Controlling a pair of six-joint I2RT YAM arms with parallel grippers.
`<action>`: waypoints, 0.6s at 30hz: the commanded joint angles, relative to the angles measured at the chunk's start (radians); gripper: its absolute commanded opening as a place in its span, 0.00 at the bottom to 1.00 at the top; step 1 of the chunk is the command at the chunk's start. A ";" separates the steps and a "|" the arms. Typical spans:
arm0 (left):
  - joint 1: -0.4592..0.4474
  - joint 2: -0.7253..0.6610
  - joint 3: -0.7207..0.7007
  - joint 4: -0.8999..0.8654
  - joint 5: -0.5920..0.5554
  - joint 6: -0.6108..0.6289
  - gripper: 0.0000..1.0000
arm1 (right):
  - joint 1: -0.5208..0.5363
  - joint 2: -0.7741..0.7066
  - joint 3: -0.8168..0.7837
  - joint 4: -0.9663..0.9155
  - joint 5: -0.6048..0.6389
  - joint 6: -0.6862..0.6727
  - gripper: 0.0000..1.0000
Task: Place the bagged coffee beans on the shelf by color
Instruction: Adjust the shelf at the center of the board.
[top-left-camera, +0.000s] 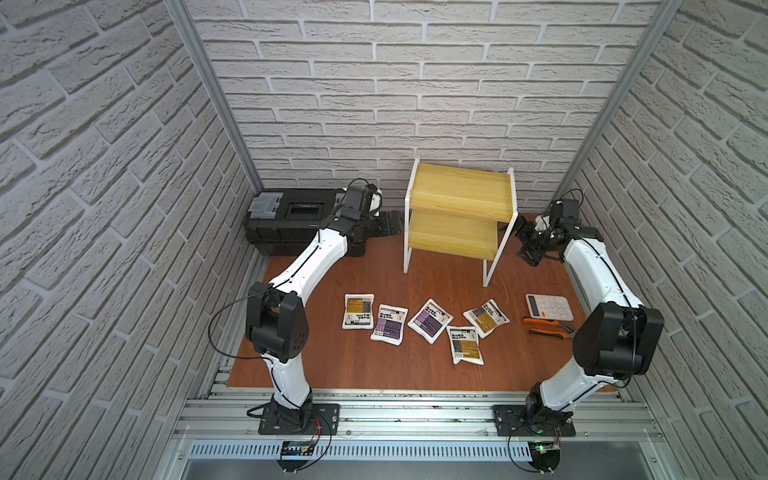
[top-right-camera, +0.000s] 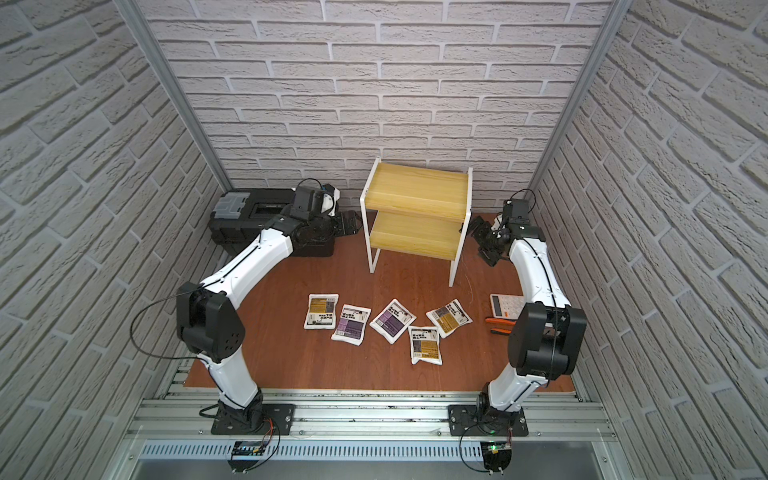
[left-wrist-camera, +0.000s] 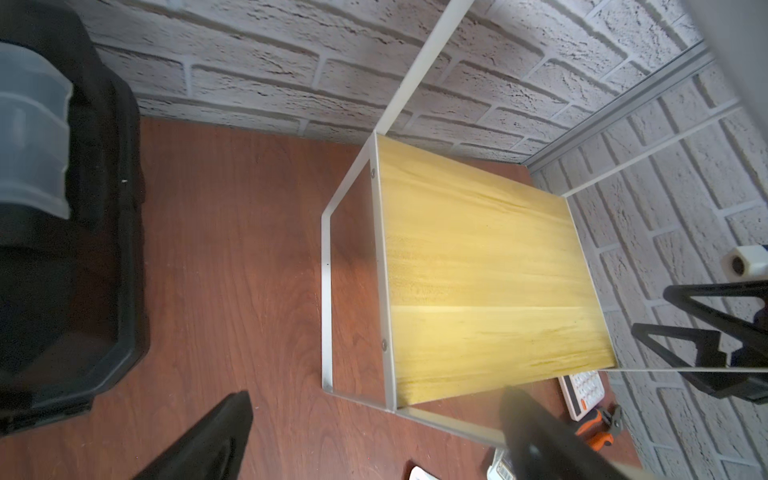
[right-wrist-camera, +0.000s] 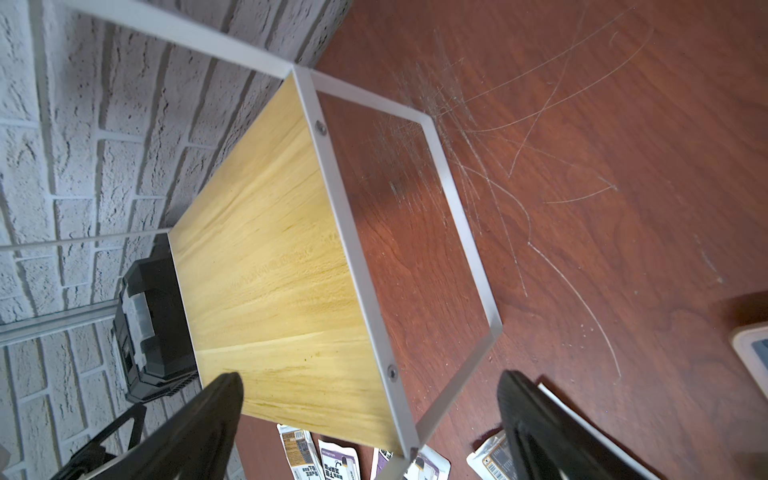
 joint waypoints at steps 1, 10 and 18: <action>0.023 -0.088 -0.023 -0.009 -0.132 -0.026 0.99 | -0.052 -0.064 -0.010 0.006 -0.028 0.015 1.00; 0.038 -0.254 -0.117 -0.081 -0.289 -0.022 0.99 | -0.105 -0.207 -0.169 -0.030 -0.055 0.004 1.00; -0.028 -0.453 -0.247 -0.223 -0.214 0.046 0.99 | -0.103 -0.486 -0.485 -0.154 -0.142 -0.065 1.00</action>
